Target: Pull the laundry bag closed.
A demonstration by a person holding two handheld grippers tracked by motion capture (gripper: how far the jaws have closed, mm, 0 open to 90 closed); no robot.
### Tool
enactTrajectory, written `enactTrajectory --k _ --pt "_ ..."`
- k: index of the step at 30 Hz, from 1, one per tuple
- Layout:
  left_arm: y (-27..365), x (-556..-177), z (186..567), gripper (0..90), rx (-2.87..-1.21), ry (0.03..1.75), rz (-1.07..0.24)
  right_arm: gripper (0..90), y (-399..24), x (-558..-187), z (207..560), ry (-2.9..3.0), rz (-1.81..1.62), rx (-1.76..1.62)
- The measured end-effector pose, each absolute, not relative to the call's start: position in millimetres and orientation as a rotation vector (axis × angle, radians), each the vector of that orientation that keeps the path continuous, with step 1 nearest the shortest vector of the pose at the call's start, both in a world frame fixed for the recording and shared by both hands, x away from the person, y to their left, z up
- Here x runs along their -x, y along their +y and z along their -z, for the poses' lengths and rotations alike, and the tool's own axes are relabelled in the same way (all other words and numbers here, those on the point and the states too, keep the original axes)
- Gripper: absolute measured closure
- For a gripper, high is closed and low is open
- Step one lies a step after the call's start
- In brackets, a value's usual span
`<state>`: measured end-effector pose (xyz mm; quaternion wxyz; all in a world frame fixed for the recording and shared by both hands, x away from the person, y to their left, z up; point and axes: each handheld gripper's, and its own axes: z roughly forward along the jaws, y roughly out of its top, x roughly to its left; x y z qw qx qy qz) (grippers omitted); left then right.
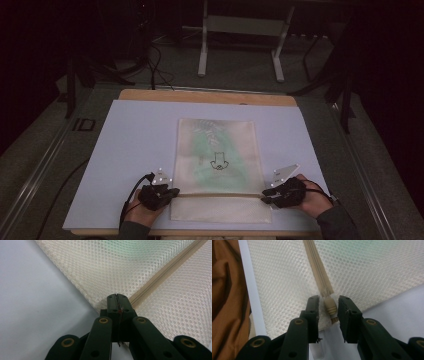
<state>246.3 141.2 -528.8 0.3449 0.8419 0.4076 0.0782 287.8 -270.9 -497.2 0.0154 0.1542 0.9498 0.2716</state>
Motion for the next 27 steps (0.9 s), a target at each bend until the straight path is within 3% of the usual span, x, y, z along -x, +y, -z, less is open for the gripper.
enactTrajectory --k 6,27 --pt "144.9 -248.2 530.0 87.2 -2.155 1.058 -0.156 67.6 -273.9 -286.0 493.5 2.906 -0.923 -0.508" --pt "146.8 -245.6 524.4 86.1 -2.160 1.039 -0.225 64.7 -287.3 -289.6 493.9 2.789 -0.990 -0.663"
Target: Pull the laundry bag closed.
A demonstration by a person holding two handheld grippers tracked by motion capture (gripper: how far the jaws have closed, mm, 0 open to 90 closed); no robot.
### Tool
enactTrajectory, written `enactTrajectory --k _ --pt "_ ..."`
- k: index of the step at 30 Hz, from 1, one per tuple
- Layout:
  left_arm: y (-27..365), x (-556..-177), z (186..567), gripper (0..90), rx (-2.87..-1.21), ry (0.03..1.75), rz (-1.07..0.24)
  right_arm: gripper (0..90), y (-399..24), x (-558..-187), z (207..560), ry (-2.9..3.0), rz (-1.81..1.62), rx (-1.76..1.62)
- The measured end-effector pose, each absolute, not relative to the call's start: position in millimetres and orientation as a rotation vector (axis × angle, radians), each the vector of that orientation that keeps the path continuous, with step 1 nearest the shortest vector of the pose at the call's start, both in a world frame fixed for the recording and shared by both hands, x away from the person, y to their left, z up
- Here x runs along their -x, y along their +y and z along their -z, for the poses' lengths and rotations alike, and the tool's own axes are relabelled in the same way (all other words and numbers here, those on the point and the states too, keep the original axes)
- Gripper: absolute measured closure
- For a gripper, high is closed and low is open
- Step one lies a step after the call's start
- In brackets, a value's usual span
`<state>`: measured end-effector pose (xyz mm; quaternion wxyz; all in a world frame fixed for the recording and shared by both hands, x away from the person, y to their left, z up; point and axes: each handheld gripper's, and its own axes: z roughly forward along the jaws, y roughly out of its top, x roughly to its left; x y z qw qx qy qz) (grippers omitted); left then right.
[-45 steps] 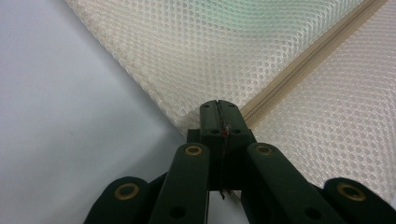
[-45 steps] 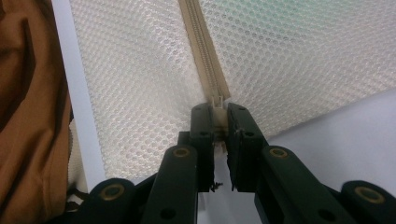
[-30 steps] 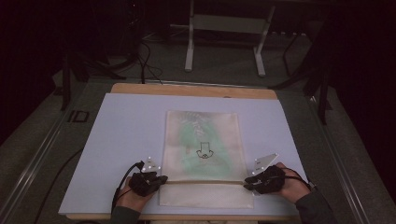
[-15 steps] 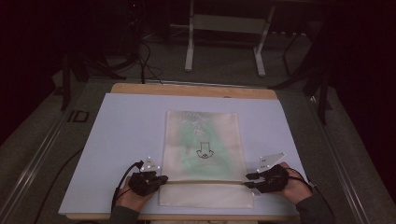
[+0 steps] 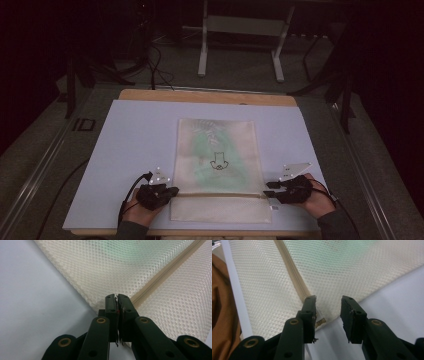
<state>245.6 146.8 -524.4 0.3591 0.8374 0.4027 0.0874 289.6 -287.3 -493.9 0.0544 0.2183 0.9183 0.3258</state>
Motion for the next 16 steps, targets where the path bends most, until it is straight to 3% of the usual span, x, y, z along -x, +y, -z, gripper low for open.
enactTrajectory --k 16 --pt "158.4 -247.0 523.7 83.2 -2.115 1.103 -0.357 58.1 -299.8 -293.9 504.8 2.705 -1.001 -0.790"
